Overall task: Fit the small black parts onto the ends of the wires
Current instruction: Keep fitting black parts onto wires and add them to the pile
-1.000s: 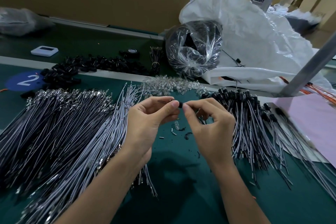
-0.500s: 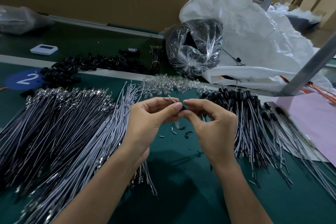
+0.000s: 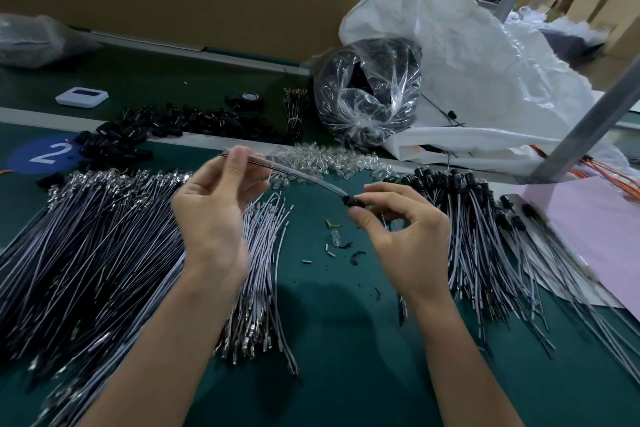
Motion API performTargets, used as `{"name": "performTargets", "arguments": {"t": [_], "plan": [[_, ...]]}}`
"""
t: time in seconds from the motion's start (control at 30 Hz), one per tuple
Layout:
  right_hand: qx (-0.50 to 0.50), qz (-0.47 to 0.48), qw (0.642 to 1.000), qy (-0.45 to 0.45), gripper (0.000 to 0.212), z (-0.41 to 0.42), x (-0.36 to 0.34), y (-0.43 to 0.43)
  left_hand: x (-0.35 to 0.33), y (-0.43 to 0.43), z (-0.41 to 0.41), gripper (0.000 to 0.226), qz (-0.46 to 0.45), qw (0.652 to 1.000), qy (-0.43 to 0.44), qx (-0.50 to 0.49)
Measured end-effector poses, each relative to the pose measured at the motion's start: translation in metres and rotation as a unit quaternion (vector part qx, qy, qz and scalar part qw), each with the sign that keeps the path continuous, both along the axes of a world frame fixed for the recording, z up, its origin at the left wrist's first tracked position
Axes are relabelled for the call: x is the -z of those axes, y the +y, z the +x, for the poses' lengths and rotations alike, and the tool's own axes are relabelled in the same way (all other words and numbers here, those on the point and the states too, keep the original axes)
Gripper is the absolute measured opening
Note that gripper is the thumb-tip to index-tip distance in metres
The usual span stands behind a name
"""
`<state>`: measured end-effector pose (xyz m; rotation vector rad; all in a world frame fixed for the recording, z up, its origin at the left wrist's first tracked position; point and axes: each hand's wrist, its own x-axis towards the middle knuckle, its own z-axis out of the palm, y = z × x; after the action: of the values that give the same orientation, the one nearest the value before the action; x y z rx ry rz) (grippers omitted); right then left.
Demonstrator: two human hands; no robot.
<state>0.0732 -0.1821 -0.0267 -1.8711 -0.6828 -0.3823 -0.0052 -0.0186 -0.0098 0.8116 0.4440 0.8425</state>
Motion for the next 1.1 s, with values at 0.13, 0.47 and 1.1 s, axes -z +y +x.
{"name": "performTargets", "arguments": {"t": [0.13, 0.47, 1.1], "plan": [[-0.052, 0.068, 0.99, 0.109, 0.015, 0.0, -0.002, 0.0, 0.001, 0.006, -0.001, 0.008, -0.022, 1.0, 0.004, -0.01], [-0.251, 0.439, 0.791, 0.346, 0.014, 0.002, -0.016, -0.01, 0.007, -0.007, 0.001, 0.025, 0.137, 0.968, 0.102, 0.183], [-0.206, 0.064, 0.947, 0.238, 0.013, -0.012, -0.007, 0.008, 0.011, -0.019, 0.009, 0.017, 0.164, 0.965, 0.007, 0.206]]}}
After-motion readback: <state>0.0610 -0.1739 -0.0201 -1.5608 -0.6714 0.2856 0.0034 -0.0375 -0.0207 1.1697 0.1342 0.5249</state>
